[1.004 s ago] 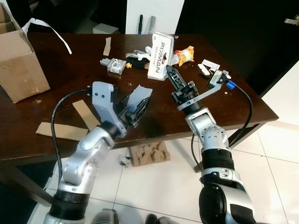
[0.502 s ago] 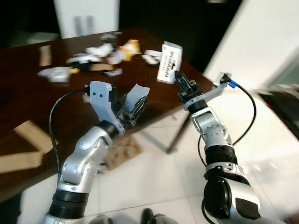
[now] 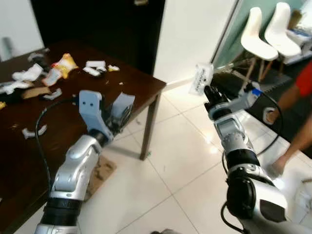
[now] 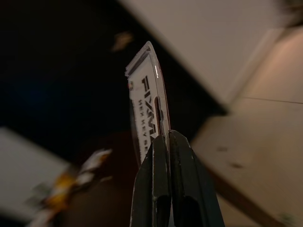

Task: Picking trash to rubbish bin

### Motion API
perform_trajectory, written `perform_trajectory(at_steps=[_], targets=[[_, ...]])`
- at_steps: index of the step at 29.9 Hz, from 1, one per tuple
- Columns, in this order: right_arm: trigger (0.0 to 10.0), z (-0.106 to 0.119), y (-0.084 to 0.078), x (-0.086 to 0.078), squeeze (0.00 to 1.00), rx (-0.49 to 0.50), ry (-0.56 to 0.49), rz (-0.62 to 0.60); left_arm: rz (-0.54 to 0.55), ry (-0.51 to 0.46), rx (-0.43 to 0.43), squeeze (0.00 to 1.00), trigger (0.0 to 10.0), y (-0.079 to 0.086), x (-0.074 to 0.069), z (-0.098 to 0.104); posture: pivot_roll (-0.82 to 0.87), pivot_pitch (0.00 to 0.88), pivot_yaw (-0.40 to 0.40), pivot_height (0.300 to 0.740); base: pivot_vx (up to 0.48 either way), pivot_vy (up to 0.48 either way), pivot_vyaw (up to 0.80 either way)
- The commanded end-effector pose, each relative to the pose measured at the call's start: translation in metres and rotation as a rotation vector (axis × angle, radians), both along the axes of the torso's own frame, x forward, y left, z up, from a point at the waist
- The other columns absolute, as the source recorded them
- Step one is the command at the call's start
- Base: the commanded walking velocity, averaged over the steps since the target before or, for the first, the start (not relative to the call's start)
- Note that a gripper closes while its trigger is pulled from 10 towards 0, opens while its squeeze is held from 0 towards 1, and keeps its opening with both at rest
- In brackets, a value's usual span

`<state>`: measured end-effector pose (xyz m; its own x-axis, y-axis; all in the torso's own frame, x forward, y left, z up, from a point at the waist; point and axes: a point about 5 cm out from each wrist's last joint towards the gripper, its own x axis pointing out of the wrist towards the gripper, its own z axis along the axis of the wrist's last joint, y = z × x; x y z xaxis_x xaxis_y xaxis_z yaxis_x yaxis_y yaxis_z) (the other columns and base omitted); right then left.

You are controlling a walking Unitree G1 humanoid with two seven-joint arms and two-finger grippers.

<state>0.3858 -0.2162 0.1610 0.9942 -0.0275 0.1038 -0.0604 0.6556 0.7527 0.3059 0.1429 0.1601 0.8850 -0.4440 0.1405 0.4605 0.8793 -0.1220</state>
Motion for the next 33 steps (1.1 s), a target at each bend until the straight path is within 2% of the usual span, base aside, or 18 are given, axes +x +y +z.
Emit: perform_trajectory(at_steps=[1, 2, 5, 6, 7, 10, 11, 14, 16, 19, 20, 22, 24, 26, 27, 28, 31, 33], targets=[[10.0, -0.016, -0.018, -0.008, 0.00, -0.033, 0.076, -0.082, 0.014, 0.063, 0.038, 0.00, 10.0, 0.006, -0.002, -0.022, 0.17, 0.084, -0.090, 0.740, 0.000, 0.000, -0.80], [10.0, -0.038, -0.037, -0.020, 0.00, -0.087, 0.187, -0.157, 0.034, 0.144, 0.063, 0.00, 10.0, 0.011, -0.006, -0.048, 0.16, 0.083, -0.092, 0.740, 0.000, 0.000, -0.80], [10.0, -0.047, -0.042, -0.025, 0.00, -0.104, 0.234, -0.179, 0.040, 0.166, 0.069, 0.00, 10.0, 0.013, -0.008, -0.056, 0.16, 0.083, -0.092, 0.740, 0.000, 0.000, -0.80], [10.0, -0.066, -0.047, -0.036, 0.00, -0.126, 0.317, -0.201, 0.059, 0.206, 0.071, 0.00, 10.0, 0.015, -0.011, -0.070, 0.15, 0.090, -0.092, 0.740, 0.000, 0.000, -0.80], [10.0, -0.066, -0.047, -0.036, 0.00, -0.126, 0.317, -0.201, 0.059, 0.206, 0.071, 0.00, 10.0, 0.015, -0.011, -0.070, 0.15, 0.090, -0.092, 0.740, 0.000, 0.000, -0.80], [10.0, -0.086, -0.049, -0.048, 0.00, -0.148, 0.404, -0.214, 0.086, 0.259, 0.072, 0.00, 10.0, 0.017, -0.014, -0.088, 0.14, 0.086, -0.086, 0.740, 0.000, 0.000, -0.80], [10.0, -0.100, -0.048, -0.056, 0.00, -0.154, 0.463, -0.220, 0.096, 0.301, 0.081, 0.00, 10.0, 0.018, -0.016, -0.100, 0.11, 0.087, -0.075, 0.740, 0.000, 0.000, -0.80], [10.0, -0.134, -0.037, -0.077, 0.00, -0.175, 0.602, -0.207, 0.112, 0.446, 0.094, 0.00, 10.0, 0.019, -0.028, -0.137, 0.09, 0.102, -0.055, 0.740, 0.000, 0.000, -0.80], [10.0, -0.139, -0.033, -0.080, 0.00, -0.178, 0.619, -0.198, 0.113, 0.471, 0.106, 0.00, 10.0, 0.019, -0.031, -0.144, 0.09, 0.102, -0.055, 0.740, 0.000, 0.000, -0.80], [10.0, -0.157, -0.015, -0.092, 0.00, -0.222, 0.669, -0.127, 0.123, 0.592, 0.152, 0.00, 10.0, 0.023, -0.051, -0.174, 0.09, 0.092, -0.050, 0.740, 0.000, 0.000, -0.80], [10.0, -0.157, -0.015, -0.092, 0.00, -0.222, 0.669, -0.127, 0.123, 0.592, 0.152, 0.00, 10.0, 0.023, -0.051, -0.174, 0.09, 0.092, -0.050, 0.740, 0.000, 0.000, -0.80], [10.0, -0.173, -0.003, -0.105, 0.00, -0.248, 0.721, -0.076, 0.149, 0.644, 0.151, 0.00, 10.0, 0.030, -0.064, -0.187, 0.11, 0.074, -0.058, 0.740, 0.000, 0.000, -0.80], [10.0, -0.173, -0.003, -0.105, 0.00, -0.248, 0.721, -0.076, 0.149, 0.644, 0.151, 0.00, 10.0, 0.030, -0.064, -0.187, 0.11, 0.074, -0.058, 0.740, 0.000, 0.000, -0.80], [10.0, -0.184, 0.006, -0.115, 0.00, -0.282, 0.768, -0.031, 0.168, 0.652, 0.126, 0.00, 10.0, 0.036, -0.067, -0.190, 0.10, 0.065, -0.053, 0.740, 0.000, 0.000, -0.80], [10.0, -0.192, 0.010, -0.123, 0.00, -0.336, 0.804, 0.017, 0.156, 0.651, 0.119, 0.00, 10.0, 0.035, -0.066, -0.190, 0.09, 0.084, -0.045, 0.740, 0.000, 0.000, -0.80], [10.0, -0.192, 0.010, -0.123, 0.00, -0.336, 0.804, 0.017, 0.156, 0.651, 0.119, 0.00, 10.0, 0.035, -0.066, -0.190, 0.09, 0.084, -0.045, 0.740, 0.000, 0.000, -0.80], [10.0, -0.211, 0.021, -0.145, 0.00, -0.460, 0.879, 0.144, 0.120, 0.705, 0.196, 0.00, 10.0, 0.032, -0.071, -0.200, 0.08, 0.078, -0.040, 0.740, 0.000, -0.085, -0.26], [10.0, -0.221, 0.029, -0.159, 0.00, -0.492, 0.927, 0.209, 0.150, 0.774, 0.224, 0.00, 10.0, 0.040, -0.080, -0.210, 0.09, 0.075, -0.041, 0.740, 0.000, -0.433, 0.00]])
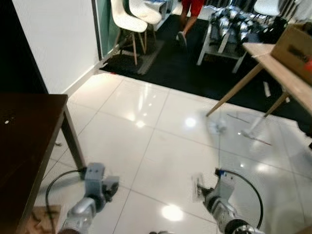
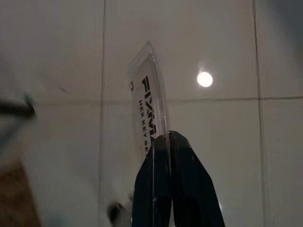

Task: Picking trash to rubbish bin

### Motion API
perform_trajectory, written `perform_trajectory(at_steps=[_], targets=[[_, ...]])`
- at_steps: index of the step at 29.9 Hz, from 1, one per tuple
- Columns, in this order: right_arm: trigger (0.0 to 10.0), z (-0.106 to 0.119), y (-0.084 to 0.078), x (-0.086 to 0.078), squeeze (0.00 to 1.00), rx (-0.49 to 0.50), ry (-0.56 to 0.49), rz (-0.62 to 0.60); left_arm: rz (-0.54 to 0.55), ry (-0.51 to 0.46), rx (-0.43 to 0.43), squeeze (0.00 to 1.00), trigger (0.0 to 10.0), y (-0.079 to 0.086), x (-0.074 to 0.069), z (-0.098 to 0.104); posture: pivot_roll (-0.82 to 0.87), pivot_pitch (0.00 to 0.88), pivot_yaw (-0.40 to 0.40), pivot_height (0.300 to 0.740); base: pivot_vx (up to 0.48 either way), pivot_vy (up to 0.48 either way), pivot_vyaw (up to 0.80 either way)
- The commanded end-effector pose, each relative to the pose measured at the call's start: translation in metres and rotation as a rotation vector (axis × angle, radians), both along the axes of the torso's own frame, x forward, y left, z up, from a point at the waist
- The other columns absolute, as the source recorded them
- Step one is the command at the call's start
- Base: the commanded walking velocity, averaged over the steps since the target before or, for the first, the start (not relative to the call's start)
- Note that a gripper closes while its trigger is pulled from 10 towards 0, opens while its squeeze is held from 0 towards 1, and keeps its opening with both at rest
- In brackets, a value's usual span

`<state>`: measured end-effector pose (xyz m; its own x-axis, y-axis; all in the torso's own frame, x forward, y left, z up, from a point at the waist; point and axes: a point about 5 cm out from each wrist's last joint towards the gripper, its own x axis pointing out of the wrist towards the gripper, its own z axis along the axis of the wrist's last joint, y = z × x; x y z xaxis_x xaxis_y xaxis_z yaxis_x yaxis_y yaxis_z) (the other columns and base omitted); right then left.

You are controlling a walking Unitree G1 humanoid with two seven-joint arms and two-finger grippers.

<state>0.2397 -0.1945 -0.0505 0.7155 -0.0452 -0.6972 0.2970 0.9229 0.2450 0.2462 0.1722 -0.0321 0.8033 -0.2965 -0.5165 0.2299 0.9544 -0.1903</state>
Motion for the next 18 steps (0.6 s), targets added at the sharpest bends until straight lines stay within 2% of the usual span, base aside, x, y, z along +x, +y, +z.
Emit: perform_trajectory(at_steps=[1, 2, 4, 7, 8, 9, 10, 15, 18], targets=[[10.0, -0.014, 0.012, -0.018, 0.00, -0.012, 0.084, 0.092, 0.043, 0.131, 0.044, 0.00, 10.0, 0.017, -0.024, -0.020, 0.08, 0.080, -0.040, 0.740, 0.000, -0.446, 0.00], [10.0, -0.019, 0.018, -0.025, 0.00, -0.022, 0.110, 0.144, 0.115, 0.152, 0.030, 0.00, 10.0, 0.029, -0.029, -0.022, 0.07, 0.082, -0.037, 0.740, 0.000, -0.446, 0.00], [10.0, -0.019, 0.018, -0.025, 0.00, -0.022, 0.110, 0.144, 0.115, 0.152, 0.030, 0.00, 10.0, 0.029, -0.029, -0.022, 0.07, 0.082, -0.037, 0.740, 0.000, -0.446, 0.00], [10.0, -0.028, 0.027, -0.041, 0.00, -0.064, 0.163, 0.273, 0.292, 0.157, 0.002, 0.00, 10.0, 0.062, -0.038, -0.021, 0.08, 0.088, -0.038, 0.740, 0.000, -0.444, 0.00], [10.0, -0.030, 0.028, -0.045, 0.00, -0.071, 0.173, 0.289, 0.328, 0.136, 0.001, 0.00, 10.0, 0.073, -0.039, -0.018, 0.09, 0.091, -0.044, 0.740, 0.000, -0.439, 0.00], [10.0, -0.030, 0.028, -0.045, 0.00, -0.071, 0.173, 0.289, 0.328, 0.136, 0.001, 0.00, 10.0, 0.073, -0.039, -0.018, 0.09, 0.091, -0.044, 0.740, 0.000, -0.439, 0.00], [10.0, -0.032, 0.027, -0.050, 0.00, -0.079, 0.186, 0.306, 0.370, 0.093, -0.007, 0.00, 10.0, 0.086, -0.036, -0.011, 0.09, 0.094, -0.051, 0.740, 0.000, -0.439, 0.00], [10.0, -0.032, 0.024, -0.050, 0.00, -0.113, 0.189, 0.353, 0.393, 0.035, -0.029, 0.00, 10.0, 0.090, -0.024, -0.002, 0.08, 0.082, -0.051, 0.740, 0.000, -0.439, 0.00], [10.0, -0.029, 0.019, -0.045, 0.00, -0.124, 0.178, 0.336, 0.382, 0.037, -0.043, 0.00, 10.0, 0.081, -0.018, -0.001, 0.07, 0.061, -0.035, 0.740, 0.000, -0.435, 0.00]])
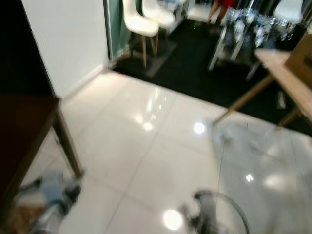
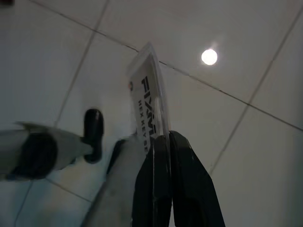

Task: Picking trash to rubbish bin

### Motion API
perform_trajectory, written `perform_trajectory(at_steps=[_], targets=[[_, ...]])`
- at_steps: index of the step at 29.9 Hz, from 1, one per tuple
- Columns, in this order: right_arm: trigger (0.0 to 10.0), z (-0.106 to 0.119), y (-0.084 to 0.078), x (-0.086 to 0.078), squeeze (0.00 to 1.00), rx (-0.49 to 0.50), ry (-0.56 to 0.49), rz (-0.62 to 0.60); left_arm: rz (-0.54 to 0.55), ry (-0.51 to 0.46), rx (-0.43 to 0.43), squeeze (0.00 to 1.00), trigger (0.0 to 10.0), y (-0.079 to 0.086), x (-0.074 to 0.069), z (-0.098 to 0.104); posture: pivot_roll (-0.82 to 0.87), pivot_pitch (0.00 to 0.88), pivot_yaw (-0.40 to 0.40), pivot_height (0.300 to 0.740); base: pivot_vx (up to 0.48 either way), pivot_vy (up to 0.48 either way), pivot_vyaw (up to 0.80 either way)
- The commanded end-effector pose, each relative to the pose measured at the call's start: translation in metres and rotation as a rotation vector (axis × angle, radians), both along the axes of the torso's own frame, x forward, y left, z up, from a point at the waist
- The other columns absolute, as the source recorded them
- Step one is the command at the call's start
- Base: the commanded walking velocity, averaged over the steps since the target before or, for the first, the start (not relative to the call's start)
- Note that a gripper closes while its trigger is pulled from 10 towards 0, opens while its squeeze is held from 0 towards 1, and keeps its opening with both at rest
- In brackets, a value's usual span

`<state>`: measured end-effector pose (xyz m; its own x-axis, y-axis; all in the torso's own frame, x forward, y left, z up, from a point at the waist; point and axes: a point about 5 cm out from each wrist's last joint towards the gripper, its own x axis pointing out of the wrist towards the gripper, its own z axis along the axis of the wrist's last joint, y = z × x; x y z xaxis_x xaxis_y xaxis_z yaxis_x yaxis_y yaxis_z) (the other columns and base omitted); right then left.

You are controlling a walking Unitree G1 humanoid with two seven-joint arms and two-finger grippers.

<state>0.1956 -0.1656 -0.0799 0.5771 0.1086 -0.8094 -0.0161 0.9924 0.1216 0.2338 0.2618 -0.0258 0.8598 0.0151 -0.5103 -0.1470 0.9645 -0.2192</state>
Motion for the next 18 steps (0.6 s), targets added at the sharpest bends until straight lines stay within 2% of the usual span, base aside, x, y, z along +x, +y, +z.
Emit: perform_trajectory(at_steps=[1, 2, 5, 7, 17, 18], targets=[[10.0, 0.001, -0.012, 0.000, 0.00, -0.027, 0.002, -0.027, -0.014, 0.045, -0.028, 0.00, 10.0, -0.013, -0.004, -0.009, 0.07, 0.061, -0.033, 0.740, 0.000, -0.431, 0.00], [10.0, 0.001, -0.012, 0.000, 0.00, -0.027, 0.002, -0.027, -0.014, 0.045, -0.028, 0.00, 10.0, -0.013, -0.004, -0.009, 0.07, 0.061, -0.033, 0.740, 0.000, -0.431, 0.00], [10.0, 0.005, -0.010, 0.009, 0.00, -0.006, -0.028, -0.066, -0.064, 0.073, -0.042, 0.00, 10.0, -0.028, 0.000, -0.012, 0.04, 0.061, -0.028, 0.740, 0.000, -0.431, 0.00], [10.0, 0.007, -0.004, 0.013, 0.00, 0.002, -0.045, -0.041, -0.112, 0.073, -0.045, 0.00, 10.0, -0.038, 0.004, -0.012, 0.03, 0.051, -0.016, 0.740, 0.000, -0.431, 0.00], [10.0, 0.012, 0.004, 0.020, 0.00, -0.005, -0.090, 0.030, -0.201, 0.040, -0.057, 0.00, 10.0, -0.059, 0.016, -0.007, 0.01, 0.055, 0.001, 0.740, 0.000, -0.400, 0.00], [10.0, 0.021, 0.004, 0.033, 0.00, 0.032, -0.152, 0.016, -0.237, -0.007, -0.059, 0.00, 10.0, -0.071, 0.026, 0.000, 0.01, 0.055, 0.001, 0.740, 0.000, 0.000, 0.00]])
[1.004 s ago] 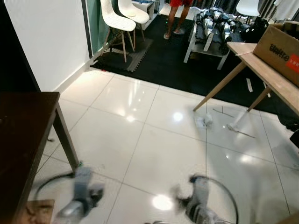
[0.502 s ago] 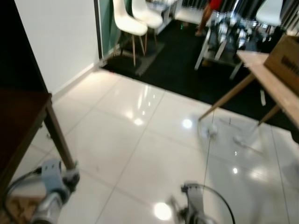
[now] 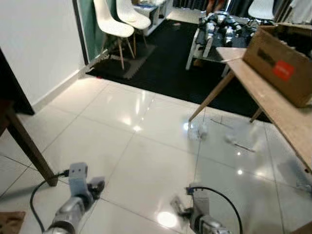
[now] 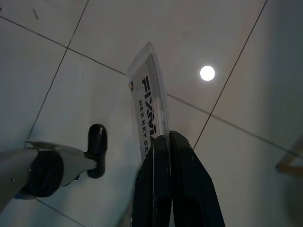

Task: Picking trash to rubbish bin

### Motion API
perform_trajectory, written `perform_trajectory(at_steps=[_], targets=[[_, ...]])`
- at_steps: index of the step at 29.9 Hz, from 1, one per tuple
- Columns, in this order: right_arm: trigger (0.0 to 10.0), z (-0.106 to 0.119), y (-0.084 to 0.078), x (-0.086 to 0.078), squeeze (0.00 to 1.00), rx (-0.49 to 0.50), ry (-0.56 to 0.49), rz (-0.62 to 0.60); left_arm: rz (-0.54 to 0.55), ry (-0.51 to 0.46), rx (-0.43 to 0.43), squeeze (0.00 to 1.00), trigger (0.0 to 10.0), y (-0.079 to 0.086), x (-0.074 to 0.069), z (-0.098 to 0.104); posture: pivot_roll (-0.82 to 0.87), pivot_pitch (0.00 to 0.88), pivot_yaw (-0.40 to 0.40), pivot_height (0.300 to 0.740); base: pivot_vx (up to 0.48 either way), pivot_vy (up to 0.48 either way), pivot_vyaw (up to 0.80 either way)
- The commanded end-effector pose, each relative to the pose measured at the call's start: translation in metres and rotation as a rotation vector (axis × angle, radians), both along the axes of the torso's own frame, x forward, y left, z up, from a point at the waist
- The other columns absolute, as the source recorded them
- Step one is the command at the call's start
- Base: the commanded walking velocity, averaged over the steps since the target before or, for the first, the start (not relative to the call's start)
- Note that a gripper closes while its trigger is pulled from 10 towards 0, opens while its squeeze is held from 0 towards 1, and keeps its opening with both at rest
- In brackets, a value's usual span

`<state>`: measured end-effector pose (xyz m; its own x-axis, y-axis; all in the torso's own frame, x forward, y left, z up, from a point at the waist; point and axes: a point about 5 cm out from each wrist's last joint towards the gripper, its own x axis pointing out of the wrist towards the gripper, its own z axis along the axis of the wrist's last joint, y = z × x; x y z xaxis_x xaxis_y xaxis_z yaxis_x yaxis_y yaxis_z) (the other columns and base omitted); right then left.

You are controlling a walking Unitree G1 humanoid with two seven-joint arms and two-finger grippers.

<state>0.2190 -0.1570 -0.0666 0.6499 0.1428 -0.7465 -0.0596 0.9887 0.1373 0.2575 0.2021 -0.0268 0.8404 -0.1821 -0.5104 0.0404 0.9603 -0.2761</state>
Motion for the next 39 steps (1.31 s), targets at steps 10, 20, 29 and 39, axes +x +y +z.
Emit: perform_trajectory(at_steps=[10, 20, 29, 39], targets=[[10.0, 0.065, 0.001, 0.074, 0.00, 0.258, -0.381, -0.051, -0.144, -0.258, -0.033, 0.00, 10.0, -0.040, 0.041, 0.040, 0.01, 0.094, 0.002, 0.740, 0.138, 0.000, 0.00], [10.0, 0.122, 0.001, 0.116, 0.00, 0.454, -0.630, -0.078, -0.199, -0.489, -0.066, 0.00, 10.0, -0.055, 0.069, 0.087, 0.01, 0.102, -0.006, 0.740, 0.398, 0.000, 0.00], [10.0, 0.173, -0.004, 0.145, 0.00, 0.474, -0.806, -0.046, -0.268, -0.683, -0.114, 0.00, 10.0, -0.072, 0.088, 0.134, 0.01, 0.097, -0.007, 0.740, 0.409, 0.000, -0.09], [10.0, 0.212, -0.005, 0.157, 0.00, 0.510, -0.952, 0.000, -0.321, -0.816, -0.149, 0.00, 10.0, -0.088, 0.096, 0.173, 0.01, 0.083, -0.001, 0.740, 0.411, 0.000, -0.64]])
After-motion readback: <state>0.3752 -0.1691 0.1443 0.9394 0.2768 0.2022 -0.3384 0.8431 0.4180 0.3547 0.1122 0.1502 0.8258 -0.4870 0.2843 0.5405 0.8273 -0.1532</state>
